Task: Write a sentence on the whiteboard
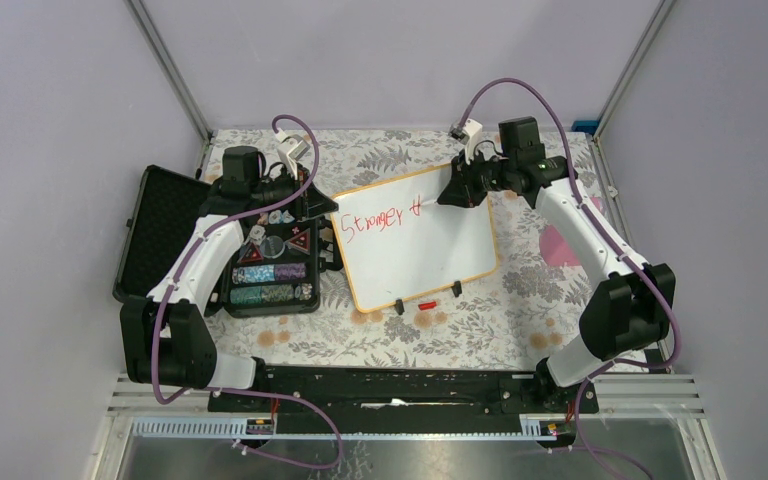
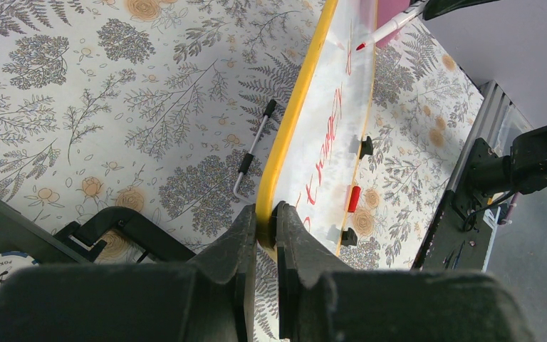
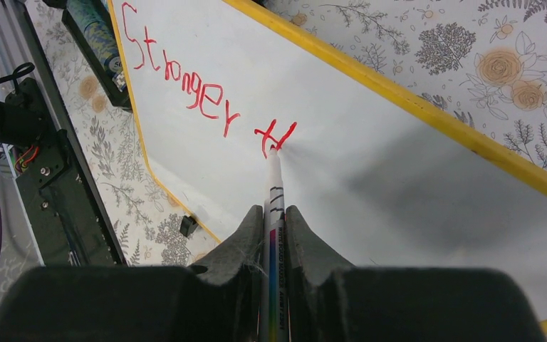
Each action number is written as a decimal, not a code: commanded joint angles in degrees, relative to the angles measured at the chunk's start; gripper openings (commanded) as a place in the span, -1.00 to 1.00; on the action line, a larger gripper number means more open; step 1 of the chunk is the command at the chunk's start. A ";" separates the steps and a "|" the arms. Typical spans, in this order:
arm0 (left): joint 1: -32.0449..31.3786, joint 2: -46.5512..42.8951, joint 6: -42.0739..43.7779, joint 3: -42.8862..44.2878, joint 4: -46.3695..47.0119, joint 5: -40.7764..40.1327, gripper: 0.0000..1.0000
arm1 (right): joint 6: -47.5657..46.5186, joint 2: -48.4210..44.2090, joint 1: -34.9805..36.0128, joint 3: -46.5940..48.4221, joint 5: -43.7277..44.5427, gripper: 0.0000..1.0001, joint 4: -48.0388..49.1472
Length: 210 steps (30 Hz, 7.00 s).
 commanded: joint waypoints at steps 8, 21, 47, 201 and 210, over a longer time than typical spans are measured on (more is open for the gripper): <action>-1.60 0.31 3.49 -0.43 -1.48 -1.01 -1.00 | -0.29 -0.24 -0.42 2.45 2.06 -1.00 1.25; -1.60 0.33 3.42 -0.44 -1.46 -1.09 -1.00 | -0.51 -0.37 -1.21 2.13 3.28 -1.00 1.26; -1.60 0.28 3.51 -0.60 -1.48 -1.27 -1.00 | -1.06 -2.82 -1.42 -3.16 1.26 -1.00 1.12; -1.86 0.50 3.68 -0.62 -1.48 -1.09 -1.00 | 0.29 -0.81 -4.25 -2.93 0.51 -1.00 2.33; -1.86 0.58 3.68 -0.70 -1.48 -1.20 -1.00 | -0.36 -1.93 -4.25 -4.48 0.46 -1.00 1.86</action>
